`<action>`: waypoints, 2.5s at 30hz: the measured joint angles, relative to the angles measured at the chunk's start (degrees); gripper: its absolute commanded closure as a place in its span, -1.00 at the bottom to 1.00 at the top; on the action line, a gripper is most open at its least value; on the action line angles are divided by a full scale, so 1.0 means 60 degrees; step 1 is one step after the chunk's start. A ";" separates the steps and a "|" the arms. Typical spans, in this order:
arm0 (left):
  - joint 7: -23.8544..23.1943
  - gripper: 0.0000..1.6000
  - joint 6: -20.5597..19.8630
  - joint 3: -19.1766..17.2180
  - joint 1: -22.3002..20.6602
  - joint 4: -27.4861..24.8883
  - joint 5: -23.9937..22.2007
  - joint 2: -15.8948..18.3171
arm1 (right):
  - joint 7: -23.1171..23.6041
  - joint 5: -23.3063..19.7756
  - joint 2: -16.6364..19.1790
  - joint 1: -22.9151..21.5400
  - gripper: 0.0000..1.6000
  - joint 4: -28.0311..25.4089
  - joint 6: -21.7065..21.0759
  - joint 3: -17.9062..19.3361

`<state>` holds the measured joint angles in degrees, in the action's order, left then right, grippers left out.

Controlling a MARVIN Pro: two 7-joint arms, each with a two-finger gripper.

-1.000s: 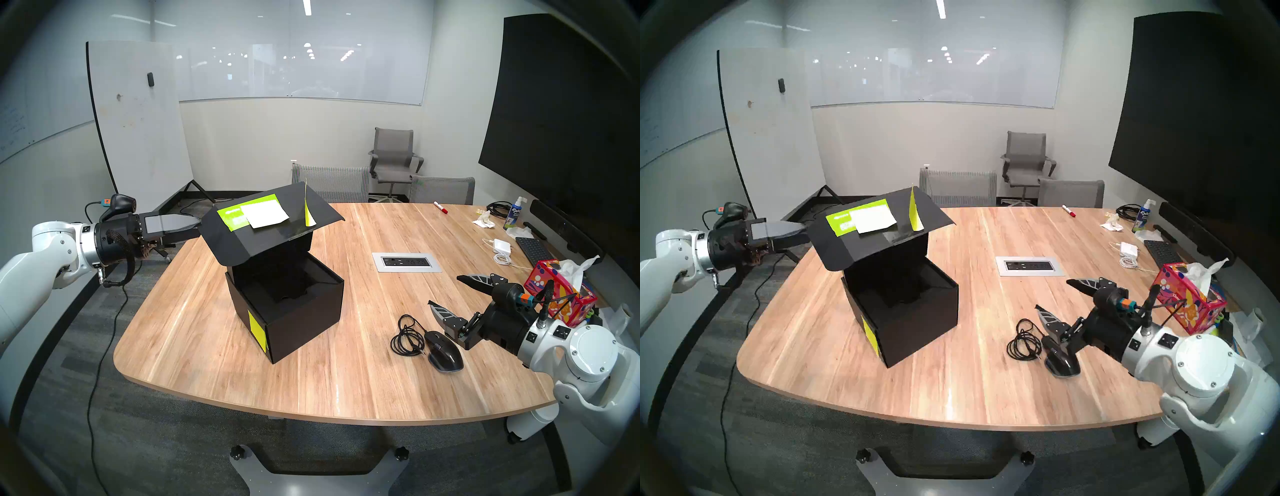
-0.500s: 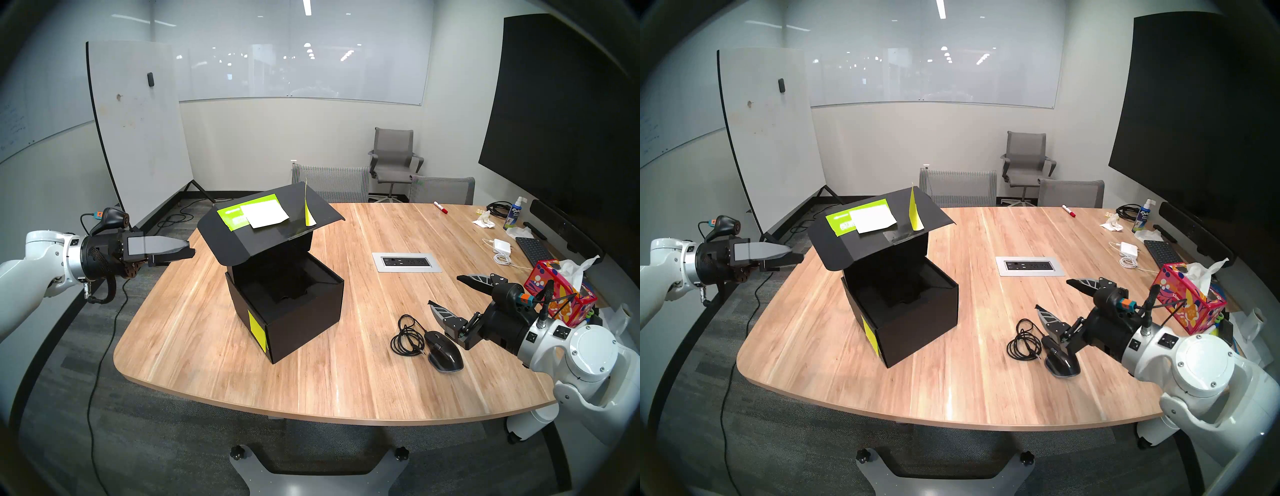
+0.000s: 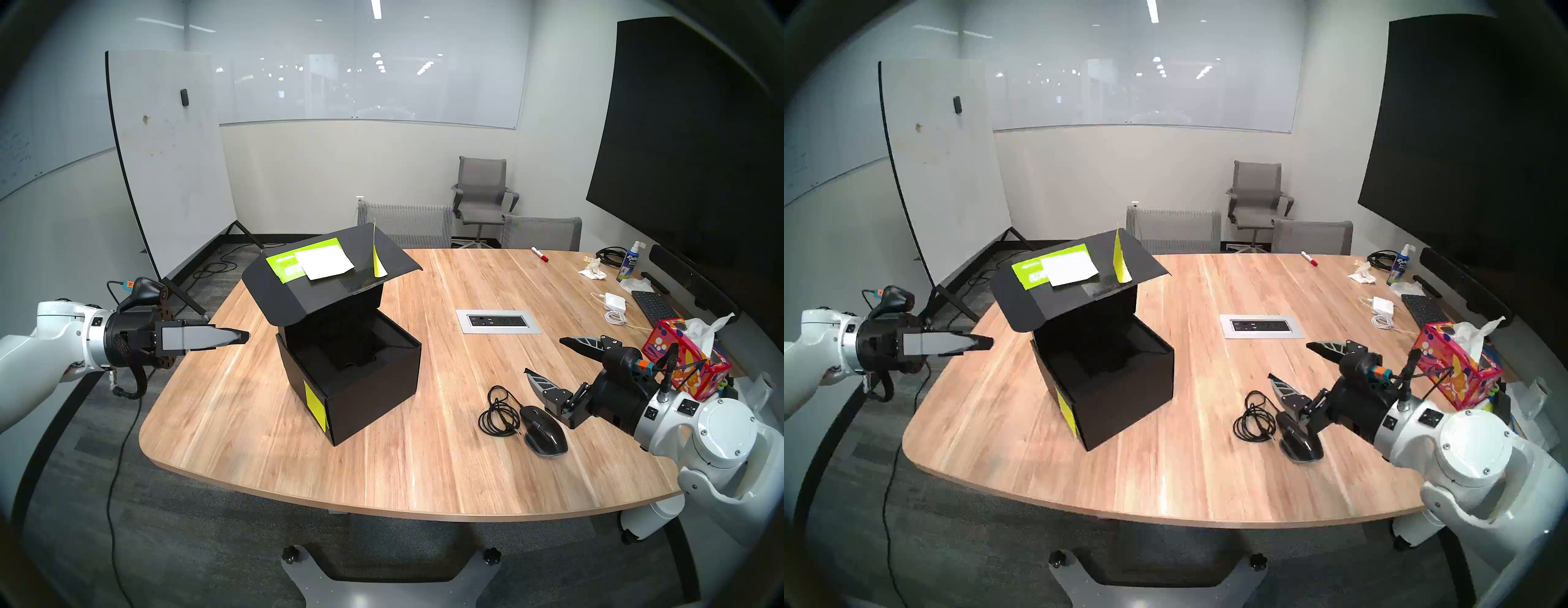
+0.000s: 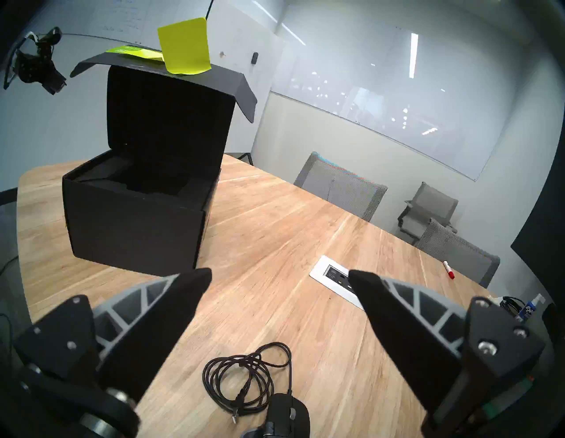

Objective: Open the box and place the mouse inside

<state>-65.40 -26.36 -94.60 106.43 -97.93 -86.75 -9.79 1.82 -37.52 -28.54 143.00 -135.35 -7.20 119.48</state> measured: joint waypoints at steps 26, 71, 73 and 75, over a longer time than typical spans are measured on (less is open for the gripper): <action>0.3533 -1.00 0.0721 -0.2836 0.2550 -0.2831 0.1417 -0.2286 | -0.0002 0.0000 0.0003 0.0000 -1.00 0.0001 0.0000 -0.0001; 0.5175 0.15 0.1645 -0.0895 0.1936 -0.2795 0.2267 -0.3305 | -0.0001 0.0000 0.0001 0.0003 -1.00 0.0001 0.0000 0.0000; 0.5177 0.17 0.1648 -0.0786 0.1822 -0.2785 0.2252 -0.3295 | -0.0001 0.0000 0.0001 0.0003 -1.00 0.0001 0.0000 0.0000; 0.5192 0.19 0.1649 -0.0665 0.1708 -0.2774 0.2236 -0.3289 | -0.0001 0.0000 0.0001 0.0003 -1.00 0.0001 0.0000 0.0000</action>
<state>-34.24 -16.47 -98.59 116.68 -114.58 -73.34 -29.53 1.81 -37.52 -28.53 143.02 -135.35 -7.20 119.48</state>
